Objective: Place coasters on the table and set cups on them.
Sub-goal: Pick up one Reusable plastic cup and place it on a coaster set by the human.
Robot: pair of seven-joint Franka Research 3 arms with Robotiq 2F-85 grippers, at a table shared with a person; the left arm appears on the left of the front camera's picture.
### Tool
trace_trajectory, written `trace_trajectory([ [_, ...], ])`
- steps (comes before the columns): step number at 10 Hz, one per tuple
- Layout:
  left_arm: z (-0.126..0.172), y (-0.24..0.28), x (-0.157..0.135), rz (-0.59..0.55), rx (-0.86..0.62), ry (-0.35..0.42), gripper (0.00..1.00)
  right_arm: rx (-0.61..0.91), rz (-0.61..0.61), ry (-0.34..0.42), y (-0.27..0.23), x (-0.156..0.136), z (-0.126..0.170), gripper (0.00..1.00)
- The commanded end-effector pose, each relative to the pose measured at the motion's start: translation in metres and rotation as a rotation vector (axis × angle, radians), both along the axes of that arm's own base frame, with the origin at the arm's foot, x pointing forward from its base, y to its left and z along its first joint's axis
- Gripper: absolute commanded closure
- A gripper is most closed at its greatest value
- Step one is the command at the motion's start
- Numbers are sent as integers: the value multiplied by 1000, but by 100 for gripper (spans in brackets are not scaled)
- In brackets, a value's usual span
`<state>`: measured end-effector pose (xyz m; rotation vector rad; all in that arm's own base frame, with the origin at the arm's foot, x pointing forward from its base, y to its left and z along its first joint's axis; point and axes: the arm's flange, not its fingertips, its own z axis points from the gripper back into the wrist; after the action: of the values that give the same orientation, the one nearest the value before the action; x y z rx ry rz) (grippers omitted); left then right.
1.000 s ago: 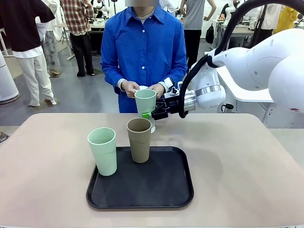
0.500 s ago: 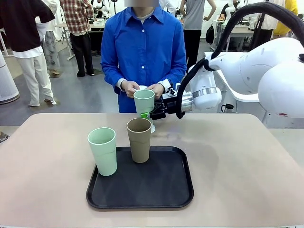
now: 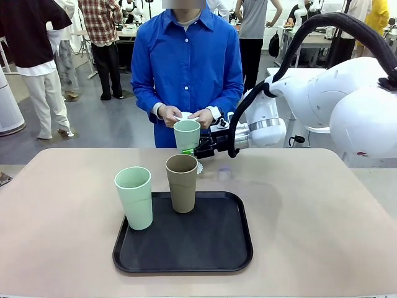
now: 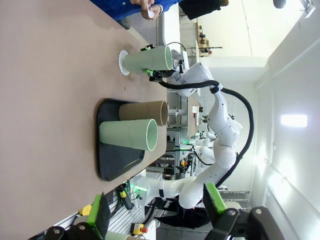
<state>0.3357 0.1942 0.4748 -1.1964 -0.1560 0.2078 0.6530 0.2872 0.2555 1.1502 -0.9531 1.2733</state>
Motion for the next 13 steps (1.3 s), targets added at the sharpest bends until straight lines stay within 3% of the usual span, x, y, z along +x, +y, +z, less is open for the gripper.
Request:
trace_trajectory([
  [1, 1, 0, -2, 2, -9, -4, 0, 13, -31, 21, 7, 10, -1, 15],
  [13, 1, 0, -2, 2, -9, -4, 0, -1, -46, 47, 0, 4, -12, 15],
])
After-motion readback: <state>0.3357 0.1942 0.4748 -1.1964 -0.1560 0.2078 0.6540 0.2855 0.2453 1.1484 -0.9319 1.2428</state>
